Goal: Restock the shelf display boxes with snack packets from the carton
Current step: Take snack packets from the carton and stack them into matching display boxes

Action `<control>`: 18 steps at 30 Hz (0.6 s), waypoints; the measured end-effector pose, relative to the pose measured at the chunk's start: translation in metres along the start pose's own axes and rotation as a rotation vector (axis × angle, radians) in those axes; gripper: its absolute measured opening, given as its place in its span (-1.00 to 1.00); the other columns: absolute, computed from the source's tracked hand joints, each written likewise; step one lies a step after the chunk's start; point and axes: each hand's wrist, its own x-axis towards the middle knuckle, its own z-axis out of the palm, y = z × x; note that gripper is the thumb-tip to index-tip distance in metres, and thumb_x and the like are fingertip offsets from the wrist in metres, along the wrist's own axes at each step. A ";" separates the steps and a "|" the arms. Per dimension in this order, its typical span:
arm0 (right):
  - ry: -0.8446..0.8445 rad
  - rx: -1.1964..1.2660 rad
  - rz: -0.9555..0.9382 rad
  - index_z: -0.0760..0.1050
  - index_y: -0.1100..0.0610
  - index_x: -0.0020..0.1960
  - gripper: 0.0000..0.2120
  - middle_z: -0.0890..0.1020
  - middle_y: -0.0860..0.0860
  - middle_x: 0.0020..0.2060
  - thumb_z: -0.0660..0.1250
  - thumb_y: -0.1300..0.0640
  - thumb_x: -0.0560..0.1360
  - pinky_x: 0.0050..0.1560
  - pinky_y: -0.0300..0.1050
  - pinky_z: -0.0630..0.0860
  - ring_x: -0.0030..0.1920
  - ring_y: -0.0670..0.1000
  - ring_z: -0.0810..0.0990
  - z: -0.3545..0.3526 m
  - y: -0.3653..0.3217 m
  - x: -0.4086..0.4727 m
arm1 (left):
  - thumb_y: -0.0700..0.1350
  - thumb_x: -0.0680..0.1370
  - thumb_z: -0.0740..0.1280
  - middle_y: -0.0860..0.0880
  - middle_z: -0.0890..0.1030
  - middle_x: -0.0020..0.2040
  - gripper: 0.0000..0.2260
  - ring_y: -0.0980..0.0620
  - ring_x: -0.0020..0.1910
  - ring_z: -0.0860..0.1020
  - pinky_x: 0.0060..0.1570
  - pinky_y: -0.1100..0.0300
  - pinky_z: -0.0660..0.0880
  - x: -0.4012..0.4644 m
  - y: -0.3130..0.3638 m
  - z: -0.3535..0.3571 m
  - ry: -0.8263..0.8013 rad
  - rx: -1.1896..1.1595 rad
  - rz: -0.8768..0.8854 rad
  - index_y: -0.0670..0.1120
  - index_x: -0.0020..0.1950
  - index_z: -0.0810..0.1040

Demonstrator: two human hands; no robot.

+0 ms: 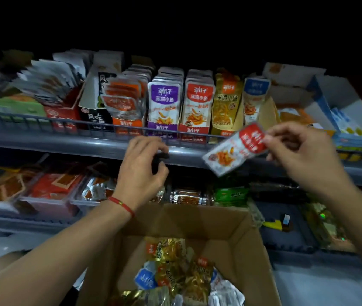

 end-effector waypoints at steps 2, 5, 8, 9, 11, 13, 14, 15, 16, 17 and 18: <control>0.038 -0.089 -0.104 0.58 0.09 0.05 -0.95 0.68 0.07 -0.19 0.38 0.15 0.60 -0.19 -0.07 0.64 -0.27 -0.02 0.67 -0.004 -0.013 0.027 | -0.23 0.46 0.41 -0.08 0.53 0.30 -0.72 -0.10 0.39 0.37 0.45 0.01 0.30 0.004 -0.007 -0.001 0.020 0.064 0.036 -0.12 0.17 0.58; 0.107 -0.260 -0.247 0.59 0.16 0.12 -0.85 0.66 0.05 -0.15 0.34 0.11 0.63 -0.18 -0.21 0.58 -0.21 0.02 0.65 -0.004 -0.040 0.065 | -0.24 0.45 0.39 -0.08 0.46 0.40 -0.65 -0.13 0.47 0.31 0.43 -0.15 0.32 0.012 -0.012 -0.006 0.005 0.063 0.032 -0.11 0.23 0.55; 0.117 -0.422 -0.331 0.57 0.19 0.20 -0.78 0.61 0.03 0.00 0.31 0.09 0.64 -0.02 -0.19 0.48 -0.03 -0.04 0.57 0.006 -0.064 0.092 | -0.27 0.43 0.40 -0.06 0.43 0.42 -0.62 -0.12 0.49 0.28 0.41 -0.19 0.34 0.014 -0.013 -0.007 -0.011 0.023 0.007 -0.08 0.24 0.53; 0.108 -0.457 -0.357 0.56 0.21 0.22 -0.77 0.63 0.08 0.04 0.30 0.09 0.65 0.01 -0.21 0.45 0.00 -0.06 0.54 0.011 -0.069 0.099 | -0.28 0.43 0.39 -0.06 0.43 0.41 -0.63 -0.12 0.48 0.29 0.40 -0.18 0.34 0.014 -0.013 -0.007 -0.008 0.010 0.005 -0.08 0.22 0.53; 0.079 -0.519 -0.407 0.55 0.22 0.24 -0.75 0.65 0.16 0.10 0.29 0.10 0.66 0.03 -0.20 0.45 0.04 -0.06 0.53 0.021 -0.077 0.108 | -0.31 0.41 0.38 -0.07 0.45 0.40 -0.63 -0.12 0.47 0.30 0.41 -0.15 0.35 0.014 -0.011 -0.008 0.008 -0.011 0.015 -0.10 0.20 0.53; 0.043 -0.577 -0.451 0.55 0.22 0.23 -0.75 0.66 0.19 0.10 0.29 0.10 0.65 0.05 -0.08 0.53 0.07 0.05 0.60 0.032 -0.080 0.115 | -0.33 0.40 0.38 -0.09 0.45 0.39 -0.62 -0.13 0.46 0.31 0.40 -0.14 0.36 0.014 -0.009 -0.009 0.023 -0.026 0.025 -0.11 0.20 0.53; 0.027 -0.604 -0.469 0.55 0.22 0.23 -0.76 0.66 0.20 0.10 0.30 0.10 0.65 0.07 0.00 0.57 0.09 0.12 0.63 0.037 -0.081 0.118 | -0.33 0.40 0.38 -0.10 0.46 0.38 -0.61 -0.14 0.46 0.32 0.39 -0.15 0.37 0.014 -0.008 -0.009 0.029 -0.035 0.025 -0.12 0.20 0.54; 0.009 -0.632 -0.479 0.55 0.22 0.23 -0.76 0.66 0.21 0.10 0.30 0.10 0.65 0.09 0.08 0.59 0.11 0.17 0.63 0.042 -0.081 0.121 | -0.34 0.39 0.38 -0.10 0.47 0.38 -0.61 -0.15 0.45 0.33 0.37 -0.15 0.38 0.013 -0.008 -0.010 0.035 -0.045 0.024 -0.12 0.21 0.54; -0.012 -0.659 -0.485 0.55 0.21 0.24 -0.76 0.66 0.22 0.10 0.30 0.11 0.65 0.10 0.14 0.60 0.13 0.20 0.63 0.047 -0.081 0.123 | -0.34 0.39 0.38 -0.11 0.47 0.37 -0.60 -0.15 0.45 0.34 0.36 -0.16 0.39 0.013 -0.007 -0.010 0.040 -0.055 0.021 -0.13 0.21 0.54; -0.034 -0.685 -0.486 0.54 0.21 0.24 -0.77 0.66 0.23 0.10 0.30 0.12 0.65 0.09 0.19 0.61 0.13 0.22 0.63 0.052 -0.081 0.125 | -0.35 0.38 0.38 -0.11 0.47 0.37 -0.59 -0.15 0.44 0.34 0.36 -0.16 0.40 0.013 -0.007 -0.011 0.045 -0.062 0.017 -0.13 0.21 0.54; -0.055 -0.708 -0.489 0.55 0.21 0.23 -0.78 0.66 0.23 0.08 0.29 0.12 0.65 0.07 0.22 0.61 0.11 0.24 0.64 0.056 -0.079 0.127 | -0.35 0.38 0.38 -0.11 0.47 0.37 -0.59 -0.15 0.44 0.34 0.35 -0.16 0.40 0.013 -0.006 -0.012 0.049 -0.068 0.012 -0.13 0.21 0.54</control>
